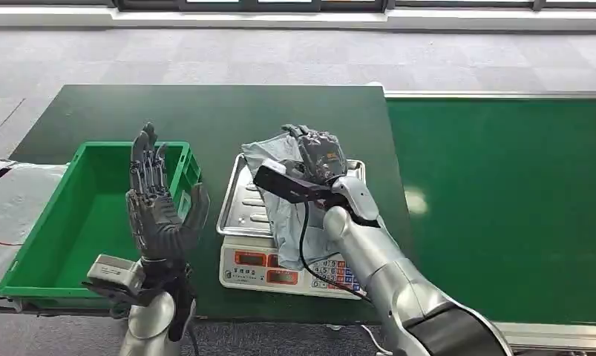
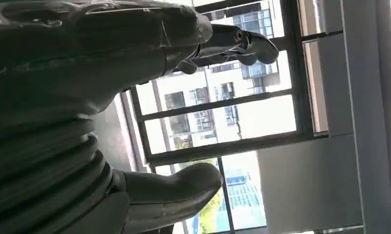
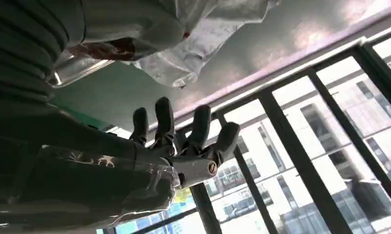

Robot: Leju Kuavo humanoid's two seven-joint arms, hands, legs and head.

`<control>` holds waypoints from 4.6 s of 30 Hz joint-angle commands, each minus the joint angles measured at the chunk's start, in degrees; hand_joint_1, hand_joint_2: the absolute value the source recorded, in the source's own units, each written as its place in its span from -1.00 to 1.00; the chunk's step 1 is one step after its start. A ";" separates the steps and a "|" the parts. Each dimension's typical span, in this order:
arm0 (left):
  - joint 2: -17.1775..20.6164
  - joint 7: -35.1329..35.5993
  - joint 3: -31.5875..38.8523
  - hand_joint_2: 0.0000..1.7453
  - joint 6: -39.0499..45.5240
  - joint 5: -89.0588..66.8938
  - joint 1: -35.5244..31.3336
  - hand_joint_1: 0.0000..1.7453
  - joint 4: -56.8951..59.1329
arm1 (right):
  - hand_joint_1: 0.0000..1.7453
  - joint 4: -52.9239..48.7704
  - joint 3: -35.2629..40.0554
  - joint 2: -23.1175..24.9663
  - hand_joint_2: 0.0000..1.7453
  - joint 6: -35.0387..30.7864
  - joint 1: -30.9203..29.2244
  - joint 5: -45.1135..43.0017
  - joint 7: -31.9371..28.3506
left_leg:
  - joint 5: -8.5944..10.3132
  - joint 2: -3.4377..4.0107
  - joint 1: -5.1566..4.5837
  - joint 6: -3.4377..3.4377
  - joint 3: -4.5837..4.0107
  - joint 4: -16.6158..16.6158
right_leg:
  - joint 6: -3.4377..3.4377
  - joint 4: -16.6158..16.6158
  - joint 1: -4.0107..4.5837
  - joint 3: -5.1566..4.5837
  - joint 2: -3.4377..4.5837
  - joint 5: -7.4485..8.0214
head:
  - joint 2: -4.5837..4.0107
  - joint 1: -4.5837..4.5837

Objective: Moved the parcel from conveyor to table for the left to box.

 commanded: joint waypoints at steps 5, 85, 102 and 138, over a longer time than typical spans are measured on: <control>-0.81 0.15 3.63 1.00 -0.10 -0.49 0.53 -1.00 0.94 | -1.00 -0.63 2.56 -0.42 -1.00 -0.39 -1.14 -0.53 -0.29 | 0.01 0.02 0.01 0.04 0.07 -0.07 | 0.01 -0.08 0.02 0.08 0.00 0.02 | 0.00 0.00; -6.06 26.00 -14.18 1.00 4.63 -31.45 -31.93 -1.00 72.84 | -1.00 -73.94 1.22 -0.04 1.00 -26.49 31.73 -21.87 -16.87 | -0.01 0.09 -0.06 0.13 0.16 -0.10 | 0.06 -0.20 -0.04 0.13 -0.03 0.07 | 0.00 0.00; -5.09 31.71 -17.14 1.00 5.93 -37.53 -31.62 1.00 73.16 | -1.00 -71.86 0.60 -0.04 1.00 -26.49 32.40 -20.69 -16.87 | -0.04 0.11 -0.05 0.10 0.16 -0.05 | 0.06 -0.13 -0.04 0.14 0.03 0.06 | 0.00 0.00; 5.43 34.72 -0.04 1.00 33.53 -37.24 -41.41 1.00 64.24 | -1.00 -75.04 -2.42 -0.04 1.00 -26.49 35.25 -18.93 -16.87 | 0.07 0.10 0.08 -0.03 -0.01 0.00 | -0.07 -0.06 0.10 -0.08 -0.01 0.13 | 0.00 0.00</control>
